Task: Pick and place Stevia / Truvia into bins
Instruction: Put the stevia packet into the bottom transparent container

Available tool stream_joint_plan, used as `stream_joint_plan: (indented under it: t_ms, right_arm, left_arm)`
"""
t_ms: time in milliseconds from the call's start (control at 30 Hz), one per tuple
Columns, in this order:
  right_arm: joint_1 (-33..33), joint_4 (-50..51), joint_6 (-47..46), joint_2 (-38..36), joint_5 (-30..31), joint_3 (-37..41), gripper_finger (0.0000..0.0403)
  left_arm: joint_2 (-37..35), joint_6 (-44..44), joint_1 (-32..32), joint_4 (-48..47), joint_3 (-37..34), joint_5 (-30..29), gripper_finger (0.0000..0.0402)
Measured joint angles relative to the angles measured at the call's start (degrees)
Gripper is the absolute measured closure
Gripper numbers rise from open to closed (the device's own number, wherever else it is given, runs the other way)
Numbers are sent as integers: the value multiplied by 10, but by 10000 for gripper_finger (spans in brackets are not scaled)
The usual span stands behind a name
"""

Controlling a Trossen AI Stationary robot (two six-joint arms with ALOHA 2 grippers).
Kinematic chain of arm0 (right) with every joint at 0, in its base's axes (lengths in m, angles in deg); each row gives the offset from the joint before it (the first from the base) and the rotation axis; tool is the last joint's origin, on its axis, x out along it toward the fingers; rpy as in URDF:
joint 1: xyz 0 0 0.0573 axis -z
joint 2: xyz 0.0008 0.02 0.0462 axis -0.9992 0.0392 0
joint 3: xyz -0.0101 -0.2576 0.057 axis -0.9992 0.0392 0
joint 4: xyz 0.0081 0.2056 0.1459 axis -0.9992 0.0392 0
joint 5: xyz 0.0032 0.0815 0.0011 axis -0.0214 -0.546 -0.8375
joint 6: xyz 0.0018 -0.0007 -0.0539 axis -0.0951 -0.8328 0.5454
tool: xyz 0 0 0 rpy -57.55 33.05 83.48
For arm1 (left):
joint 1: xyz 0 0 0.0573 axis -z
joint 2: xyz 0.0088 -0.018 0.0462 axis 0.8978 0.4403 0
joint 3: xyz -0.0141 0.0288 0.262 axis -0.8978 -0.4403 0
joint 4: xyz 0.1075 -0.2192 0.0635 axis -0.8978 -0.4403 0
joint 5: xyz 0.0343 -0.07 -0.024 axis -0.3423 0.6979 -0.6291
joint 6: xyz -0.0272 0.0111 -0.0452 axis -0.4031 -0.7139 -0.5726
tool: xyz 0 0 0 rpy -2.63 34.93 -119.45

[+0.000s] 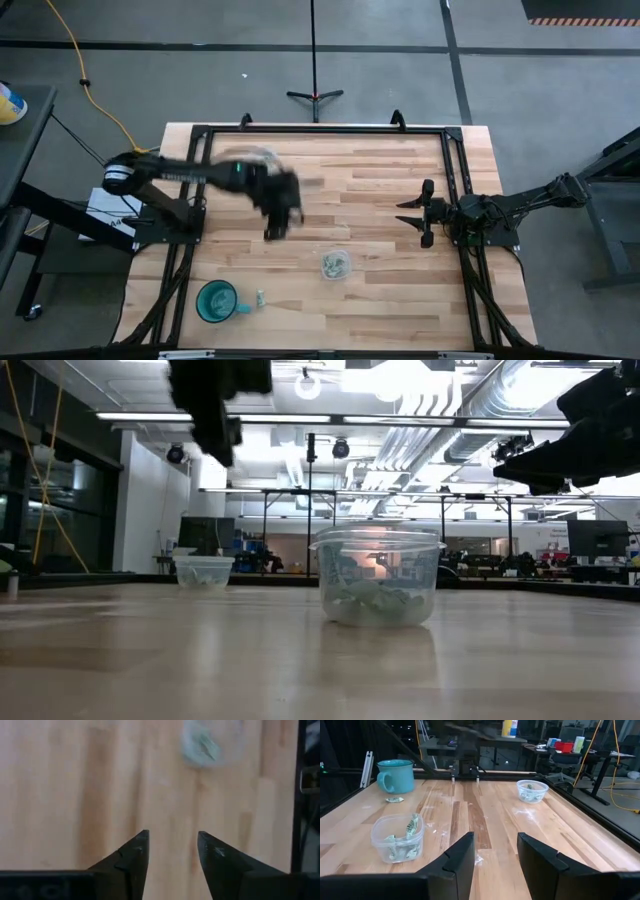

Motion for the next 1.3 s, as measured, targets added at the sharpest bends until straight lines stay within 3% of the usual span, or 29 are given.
stream_joint_plan:
  t_ms: [167, 333, 467, 633, 967, 1300]
  right_arm:
    - [0, 1, -12, 0, -2, 0, 263]
    - [0, 7, -13, 3, -5, 0, 263]
    - [0, 7, -12, 7, -4, 0, 263]
    - [0, 5, -13, 11, -4, 0, 263]
    - [0, 8, -17, 11, -9, 0, 263]
    - [0, 11, -16, 11, -9, 0, 263]
  left_arm:
    - [16, -130, 164, -4, -1, -94, 191]
    - [40, -281, 262, 0, 0, -112, 138]
    - [77, -350, 309, -11, -2, -108, 92]
    - [126, -390, 330, 2, -2, -75, 75]
    - [199, -414, 330, 7, -2, -26, 107]
    - [240, -406, 330, 13, -2, -7, 108]
